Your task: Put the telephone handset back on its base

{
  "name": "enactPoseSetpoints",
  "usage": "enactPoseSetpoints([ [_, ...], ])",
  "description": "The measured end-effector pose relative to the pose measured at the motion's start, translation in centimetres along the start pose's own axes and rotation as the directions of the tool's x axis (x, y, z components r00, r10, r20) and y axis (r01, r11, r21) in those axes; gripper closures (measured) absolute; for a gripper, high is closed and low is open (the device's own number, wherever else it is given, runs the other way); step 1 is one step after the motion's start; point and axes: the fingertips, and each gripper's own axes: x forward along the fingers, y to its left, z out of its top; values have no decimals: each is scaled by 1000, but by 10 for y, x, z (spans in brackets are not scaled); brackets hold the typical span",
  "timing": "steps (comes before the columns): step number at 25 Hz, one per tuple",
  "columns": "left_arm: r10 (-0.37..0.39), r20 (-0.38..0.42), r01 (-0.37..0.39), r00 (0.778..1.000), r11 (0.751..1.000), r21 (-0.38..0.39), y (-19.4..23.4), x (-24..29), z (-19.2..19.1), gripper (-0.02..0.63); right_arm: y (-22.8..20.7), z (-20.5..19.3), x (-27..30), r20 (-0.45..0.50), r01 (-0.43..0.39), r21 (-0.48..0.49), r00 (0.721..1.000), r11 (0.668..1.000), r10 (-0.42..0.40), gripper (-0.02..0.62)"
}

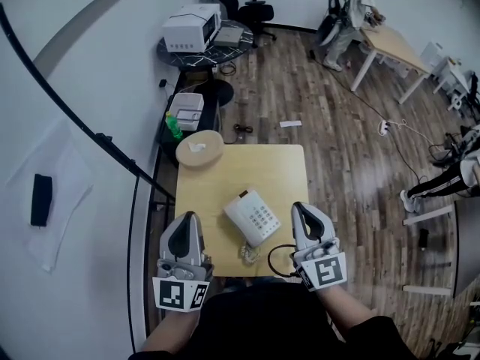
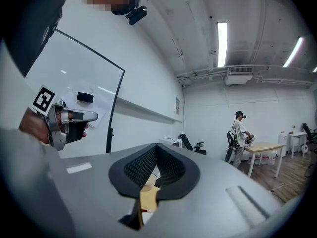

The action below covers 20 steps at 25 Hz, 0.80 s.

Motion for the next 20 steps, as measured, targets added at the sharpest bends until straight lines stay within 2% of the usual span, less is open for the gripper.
enactPoseSetpoints([
  [4, -10, 6, 10, 1000, 1000, 8, -7, 1, 2, 606, -1, -4, -2, -9, -15, 6, 1000, 1000, 15, 589],
  [9, -13, 13, 13, 1000, 1000, 7, -11, -3, 1, 606, -5, -5, -1, -27, 18, 20, 999, 1000, -17, 589],
  [20, -10, 11, 10, 1000, 1000, 10, -13, -7, 0, 606, -1, -5, -4, -3, 13, 17, 1000, 1000, -13, 589],
])
